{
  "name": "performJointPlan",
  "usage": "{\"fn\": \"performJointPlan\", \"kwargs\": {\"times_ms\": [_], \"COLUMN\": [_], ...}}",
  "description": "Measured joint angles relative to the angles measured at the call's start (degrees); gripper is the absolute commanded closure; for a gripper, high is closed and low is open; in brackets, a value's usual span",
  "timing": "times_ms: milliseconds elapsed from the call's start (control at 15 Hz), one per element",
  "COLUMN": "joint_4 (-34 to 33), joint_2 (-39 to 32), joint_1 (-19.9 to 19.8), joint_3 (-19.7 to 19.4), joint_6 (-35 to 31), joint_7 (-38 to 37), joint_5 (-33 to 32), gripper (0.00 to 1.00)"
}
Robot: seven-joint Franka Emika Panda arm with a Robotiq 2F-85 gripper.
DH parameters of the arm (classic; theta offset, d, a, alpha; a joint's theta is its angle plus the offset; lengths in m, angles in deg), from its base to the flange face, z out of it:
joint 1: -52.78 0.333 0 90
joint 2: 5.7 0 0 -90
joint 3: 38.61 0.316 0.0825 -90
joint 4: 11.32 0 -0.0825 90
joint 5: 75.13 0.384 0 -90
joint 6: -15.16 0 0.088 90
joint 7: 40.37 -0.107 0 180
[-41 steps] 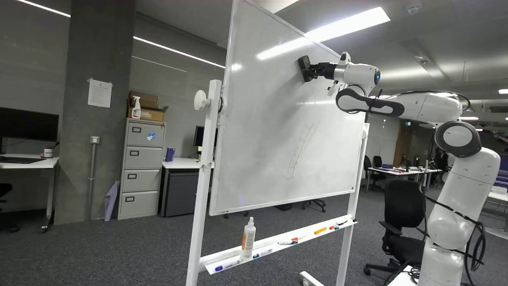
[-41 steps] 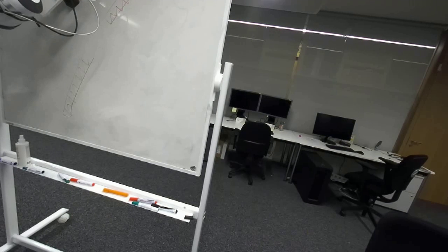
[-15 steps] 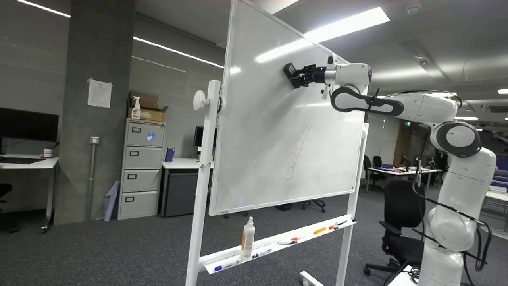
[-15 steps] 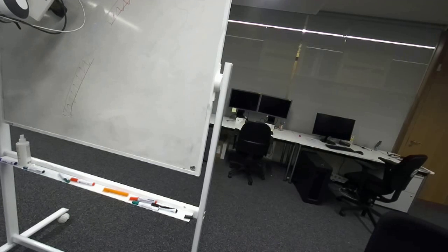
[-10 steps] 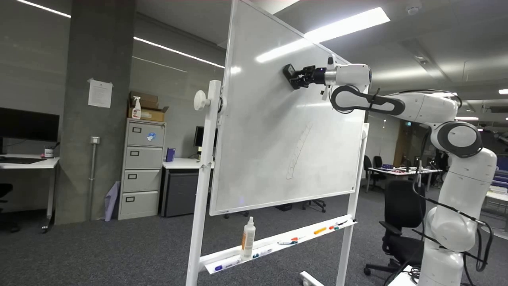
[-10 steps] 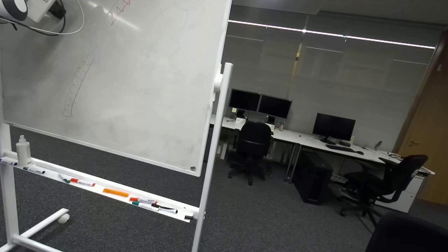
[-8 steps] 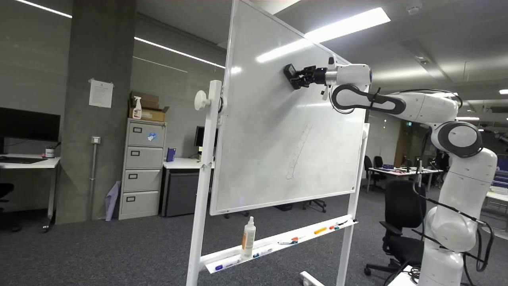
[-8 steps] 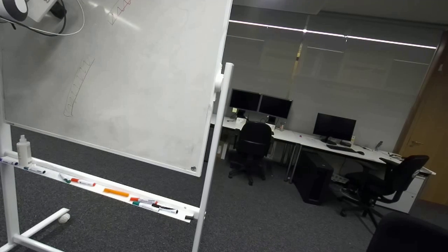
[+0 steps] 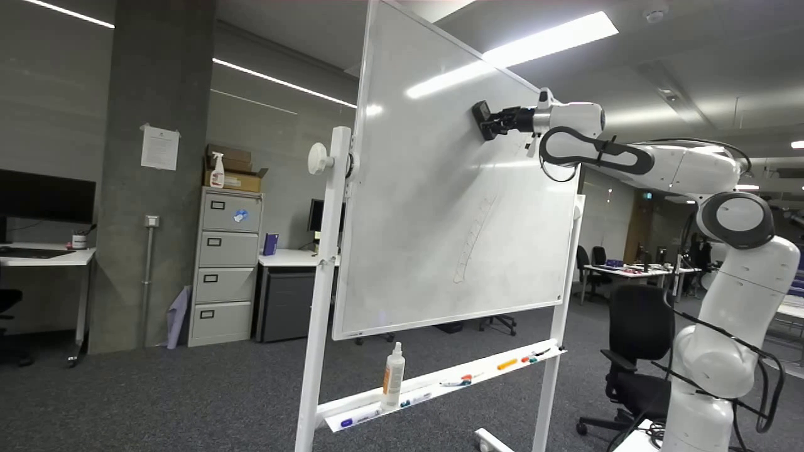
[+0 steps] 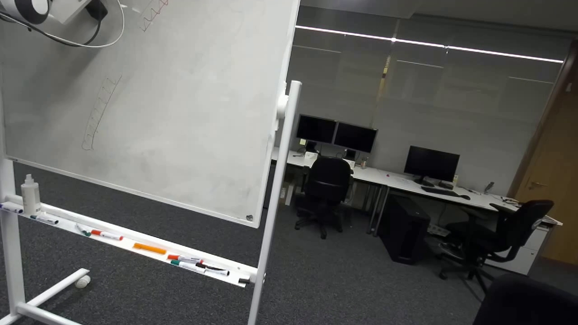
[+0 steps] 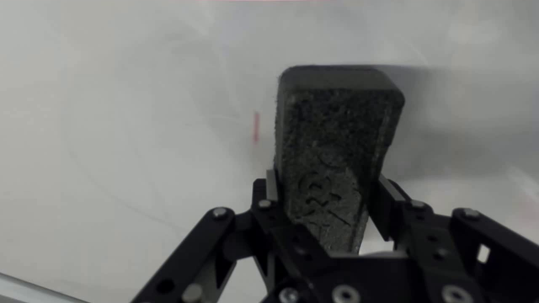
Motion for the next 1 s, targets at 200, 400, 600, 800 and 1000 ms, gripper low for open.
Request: {"fn": "performJointPlan", "kwargs": {"times_ms": [200, 400, 600, 800, 1000], "joint_4": [0.6, 0.8, 0.8, 1.0, 1.7], "joint_2": [1.5, 2.3, 2.4, 2.5, 2.7], "joint_1": [0.0, 0.0, 0.0, 1.6, 5.1], "joint_3": [-4.1, -7.3, -8.8, -10.0, -12.4], "joint_6": [0.0, -0.1, -0.2, -0.6, -2.0], "joint_7": [0.0, 0.0, 0.0, 0.3, 2.1], "joint_5": [0.8, 0.9, 1.0, 1.9, 4.7], "gripper": [0.70, 0.70, 0.70, 0.70, 0.70]}}
